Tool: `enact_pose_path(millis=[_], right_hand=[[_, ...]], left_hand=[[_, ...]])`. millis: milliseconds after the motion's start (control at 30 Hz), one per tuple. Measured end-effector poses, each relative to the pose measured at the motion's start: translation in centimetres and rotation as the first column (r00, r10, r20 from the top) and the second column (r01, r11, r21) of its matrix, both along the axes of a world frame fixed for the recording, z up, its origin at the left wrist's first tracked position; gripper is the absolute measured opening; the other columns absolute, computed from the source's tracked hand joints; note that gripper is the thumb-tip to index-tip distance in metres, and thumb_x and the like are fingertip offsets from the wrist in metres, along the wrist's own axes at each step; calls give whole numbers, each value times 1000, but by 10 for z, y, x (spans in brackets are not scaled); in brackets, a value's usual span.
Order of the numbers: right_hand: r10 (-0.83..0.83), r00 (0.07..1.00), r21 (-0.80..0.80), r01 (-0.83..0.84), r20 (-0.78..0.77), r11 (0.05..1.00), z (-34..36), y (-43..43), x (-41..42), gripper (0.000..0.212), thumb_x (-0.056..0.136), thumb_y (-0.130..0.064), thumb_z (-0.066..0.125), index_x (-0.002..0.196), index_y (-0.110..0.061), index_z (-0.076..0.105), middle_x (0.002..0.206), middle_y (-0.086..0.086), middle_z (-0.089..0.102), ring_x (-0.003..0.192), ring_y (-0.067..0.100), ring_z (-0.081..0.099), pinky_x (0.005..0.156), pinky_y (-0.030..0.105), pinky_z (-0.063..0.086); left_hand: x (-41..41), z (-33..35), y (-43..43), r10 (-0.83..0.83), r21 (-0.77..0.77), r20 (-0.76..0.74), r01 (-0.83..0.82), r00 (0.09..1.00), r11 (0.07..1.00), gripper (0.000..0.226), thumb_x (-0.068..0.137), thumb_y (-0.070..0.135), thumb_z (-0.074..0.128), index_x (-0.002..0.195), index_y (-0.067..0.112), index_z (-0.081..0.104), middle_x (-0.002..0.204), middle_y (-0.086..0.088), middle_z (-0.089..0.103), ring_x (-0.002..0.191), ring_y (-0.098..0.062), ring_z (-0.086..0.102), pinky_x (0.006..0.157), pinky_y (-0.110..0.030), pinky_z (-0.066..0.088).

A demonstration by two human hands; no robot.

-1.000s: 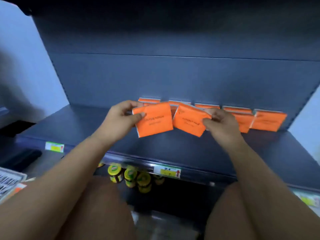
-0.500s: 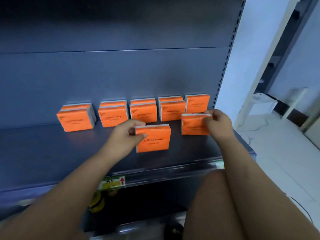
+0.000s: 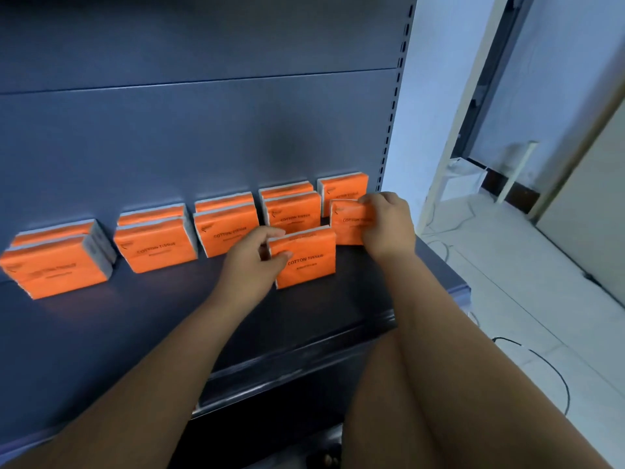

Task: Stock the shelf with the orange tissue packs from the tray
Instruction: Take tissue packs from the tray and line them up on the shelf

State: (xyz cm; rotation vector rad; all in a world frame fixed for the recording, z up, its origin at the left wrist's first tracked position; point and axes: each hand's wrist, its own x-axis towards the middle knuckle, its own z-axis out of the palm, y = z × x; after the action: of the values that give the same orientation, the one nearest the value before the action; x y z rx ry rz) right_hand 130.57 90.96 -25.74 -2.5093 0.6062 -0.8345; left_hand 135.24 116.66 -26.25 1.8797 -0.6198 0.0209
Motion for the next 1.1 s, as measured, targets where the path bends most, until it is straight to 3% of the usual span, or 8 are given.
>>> enact_pose_path(millis=[367,467,533,600,833,933,1000,1100], right_hand=[[33,996,-98,-25,86,995,-17,-24,34,42,82,1,46,120,-10,58,131,9,57,121,30,50,92,44,50],[67,994,-127,-55,90,990,-18,-25,41,40,84,-4,45,122,-12,57,134,7,56,119,28,52,90,41,51],[80,993,-127,-68,91,990,-18,-26,44,40,84,-4,45,121,-12,57,133,7,56,117,29,53,88,43,52],[69,994,-108,-60,83,992,-18,-27,47,40,85,-6,45,123,-14,56,135,7,56,117,28,53,89,46,53],[-100,989,-60,107,109,993,-24,-28,45,78,86,-5,55,156,-28,30,161,9,34,143,32,41,109,46,44],[-242,966,-88,250,92,964,-18,-29,31,62,81,-5,57,141,-20,52,138,13,57,127,35,51,109,48,41],[-334,942,-91,331,-27,939,-15,-29,20,36,84,-11,57,117,-20,66,113,7,69,112,33,58,96,42,39],[-263,960,234,279,-99,931,-15,-27,5,19,88,-13,54,92,-25,69,92,2,71,94,29,64,77,34,43]], left_hand=[[11,-13,-25,-18,113,87,8,996,994,60,85,9,81,136,32,60,134,12,59,122,-4,55,104,-26,45],[10,-15,-33,18,-4,-68,-18,997,1000,64,86,9,81,137,38,56,125,18,63,112,5,60,93,-19,50],[7,-18,-38,32,-108,-218,-57,975,993,67,84,7,83,137,37,54,119,14,68,109,2,63,90,-24,53],[6,-24,-41,31,-106,-221,-55,975,993,58,83,7,83,130,33,59,118,11,70,109,-1,65,94,-30,55],[8,-37,-47,50,-18,-201,-55,978,998,44,82,12,84,120,27,67,115,10,73,108,-6,68,101,-38,55],[3,-37,-54,133,97,98,-143,986,985,34,81,19,85,109,25,67,110,6,61,102,-11,62,90,-31,51],[-3,-37,-62,145,191,315,-212,938,958,28,81,24,83,100,19,64,102,4,52,95,-14,56,82,-30,47],[-5,-37,-80,117,211,283,-181,952,960,28,84,28,80,105,17,66,103,3,54,95,-14,56,81,-30,47]])
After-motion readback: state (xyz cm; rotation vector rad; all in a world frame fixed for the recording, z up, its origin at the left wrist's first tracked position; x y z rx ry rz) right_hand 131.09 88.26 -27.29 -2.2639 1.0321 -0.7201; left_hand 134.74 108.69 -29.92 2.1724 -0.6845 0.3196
